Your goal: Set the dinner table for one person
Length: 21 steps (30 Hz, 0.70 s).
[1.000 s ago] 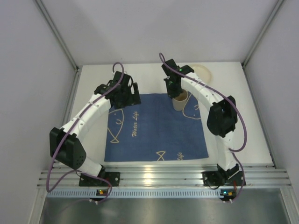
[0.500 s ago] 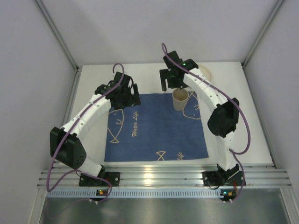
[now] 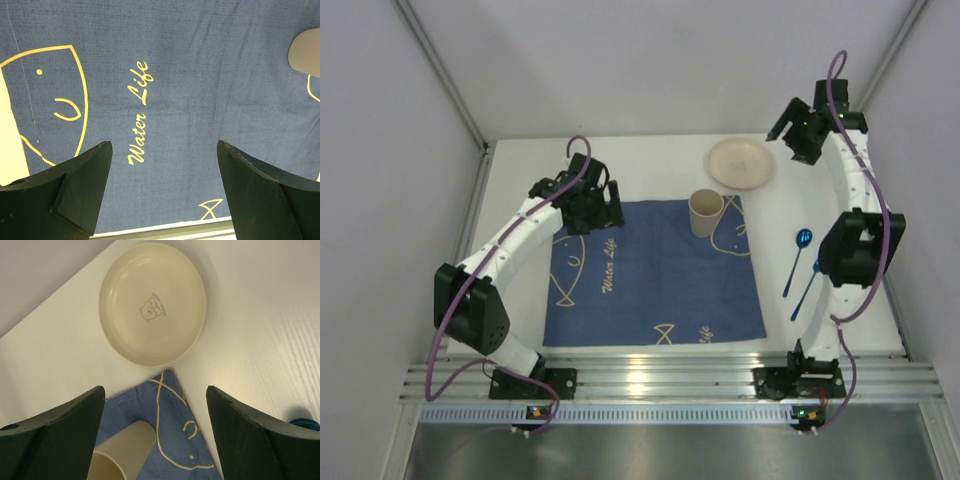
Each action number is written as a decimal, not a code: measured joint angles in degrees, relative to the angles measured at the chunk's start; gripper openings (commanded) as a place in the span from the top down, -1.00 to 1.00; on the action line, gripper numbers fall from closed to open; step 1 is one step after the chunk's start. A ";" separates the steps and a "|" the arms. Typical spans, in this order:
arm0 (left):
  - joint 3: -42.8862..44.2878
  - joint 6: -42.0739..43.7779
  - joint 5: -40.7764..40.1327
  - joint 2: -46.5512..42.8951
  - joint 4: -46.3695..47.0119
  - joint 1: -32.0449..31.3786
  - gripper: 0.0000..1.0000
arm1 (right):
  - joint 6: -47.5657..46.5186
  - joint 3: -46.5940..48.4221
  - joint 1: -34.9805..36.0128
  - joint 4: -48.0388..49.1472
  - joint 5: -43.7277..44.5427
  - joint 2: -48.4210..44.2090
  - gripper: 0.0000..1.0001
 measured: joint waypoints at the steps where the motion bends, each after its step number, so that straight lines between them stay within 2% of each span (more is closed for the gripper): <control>1: 0.09 0.00 0.13 0.00 -0.04 0.00 -0.81 | 0.72 -0.11 -0.79 1.09 -1.64 2.43 -0.63; 10: 0.28 0.00 0.26 0.00 -0.33 0.00 -0.80 | 6.64 8.02 -2.89 4.42 -10.69 25.66 -0.58; 16: 0.46 -0.02 -1.68 0.00 -0.68 0.04 -0.80 | 9.18 11.08 -4.63 4.85 -10.36 28.26 -0.52; 21: 1.62 -0.04 -2.91 0.59 -1.64 0.39 -0.80 | 9.81 12.02 -4.79 5.84 -9.92 28.79 -0.35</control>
